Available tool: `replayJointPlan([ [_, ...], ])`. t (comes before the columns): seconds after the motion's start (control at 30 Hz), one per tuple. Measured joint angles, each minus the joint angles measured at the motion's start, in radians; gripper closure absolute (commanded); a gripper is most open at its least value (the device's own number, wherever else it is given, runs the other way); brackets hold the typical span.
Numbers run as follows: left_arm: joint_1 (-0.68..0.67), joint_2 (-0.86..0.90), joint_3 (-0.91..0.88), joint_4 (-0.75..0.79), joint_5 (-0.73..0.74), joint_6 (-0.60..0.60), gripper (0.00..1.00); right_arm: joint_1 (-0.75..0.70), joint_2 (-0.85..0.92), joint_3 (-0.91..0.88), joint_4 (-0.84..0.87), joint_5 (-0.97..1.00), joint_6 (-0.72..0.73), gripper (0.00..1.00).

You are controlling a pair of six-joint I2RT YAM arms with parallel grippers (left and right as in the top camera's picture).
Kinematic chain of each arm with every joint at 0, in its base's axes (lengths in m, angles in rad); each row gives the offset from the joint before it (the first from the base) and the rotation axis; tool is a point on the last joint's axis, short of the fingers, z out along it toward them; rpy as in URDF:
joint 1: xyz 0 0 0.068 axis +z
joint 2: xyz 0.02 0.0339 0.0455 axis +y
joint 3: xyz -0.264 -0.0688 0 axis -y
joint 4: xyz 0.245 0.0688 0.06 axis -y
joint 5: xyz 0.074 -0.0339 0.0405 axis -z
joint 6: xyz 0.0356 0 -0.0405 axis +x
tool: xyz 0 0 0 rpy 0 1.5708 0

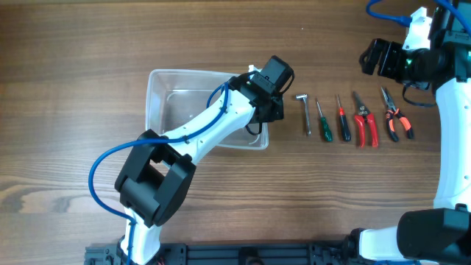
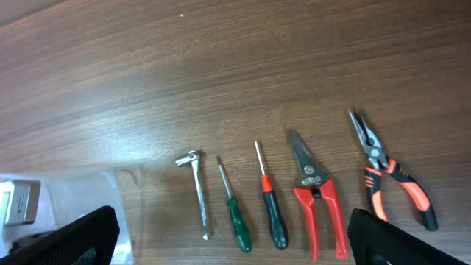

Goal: Pack container
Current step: 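Slide the container rightward toward the tools with the left gripper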

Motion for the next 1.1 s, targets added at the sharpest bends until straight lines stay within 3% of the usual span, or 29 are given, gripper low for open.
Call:
replayJointPlan([
  [0.2, 0.008, 0.000, -0.001, 0.076, -0.001, -0.019, 0.96, 0.000, 0.000, 0.000, 0.000, -0.025, 0.000, 0.00],
  [0.3, 0.008, 0.000, -0.001, 0.079, -0.001, -0.022, 0.90, 0.000, 0.000, 0.000, 0.000, -0.030, 0.000, 0.00],
  [0.37, 0.008, 0.000, -0.001, 0.080, 0.001, -0.024, 0.82, 0.000, 0.000, 0.000, -0.001, -0.032, 0.000, 0.00],
  [0.47, 0.008, 0.000, -0.001, 0.083, 0.022, -0.019, 0.53, 0.000, 0.000, 0.000, -0.002, -0.033, 0.000, 0.00],
  [0.57, 0.008, 0.000, -0.001, 0.092, 0.074, -0.042, 0.41, 0.000, 0.000, 0.000, -0.002, -0.033, 0.000, 0.00],
  [0.7, 0.008, 0.000, -0.001, 0.092, 0.100, -0.044, 0.41, 0.000, 0.000, 0.000, -0.001, -0.033, 0.000, 0.00],
  [1.1, 0.023, 0.000, -0.001, 0.118, 0.118, -0.032, 0.63, 0.000, 0.000, 0.000, -0.002, -0.035, 0.000, 0.00],
])
